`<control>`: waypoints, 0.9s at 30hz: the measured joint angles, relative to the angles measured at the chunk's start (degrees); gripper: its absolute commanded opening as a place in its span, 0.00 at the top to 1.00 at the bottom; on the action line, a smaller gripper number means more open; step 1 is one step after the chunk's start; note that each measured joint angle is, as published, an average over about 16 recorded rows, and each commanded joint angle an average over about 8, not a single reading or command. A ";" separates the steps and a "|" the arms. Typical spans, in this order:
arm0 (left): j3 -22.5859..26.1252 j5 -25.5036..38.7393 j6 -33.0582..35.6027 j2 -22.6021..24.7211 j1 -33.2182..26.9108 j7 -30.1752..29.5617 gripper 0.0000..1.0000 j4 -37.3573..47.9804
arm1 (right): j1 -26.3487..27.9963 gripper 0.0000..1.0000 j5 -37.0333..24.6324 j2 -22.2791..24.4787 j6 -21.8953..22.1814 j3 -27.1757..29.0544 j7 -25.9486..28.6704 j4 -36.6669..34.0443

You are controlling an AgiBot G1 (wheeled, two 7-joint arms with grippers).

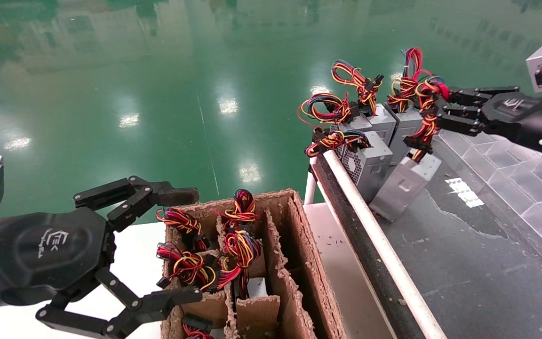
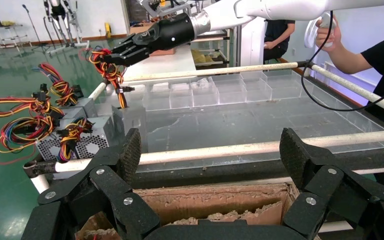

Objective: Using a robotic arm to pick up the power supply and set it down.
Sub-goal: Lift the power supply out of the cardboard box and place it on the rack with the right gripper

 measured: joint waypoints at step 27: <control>0.01 -0.01 -0.01 -0.01 0.00 0.01 0.00 0.00 | 6.43 1.00 -5.25 -8.17 11.22 -3.39 -0.75 -5.09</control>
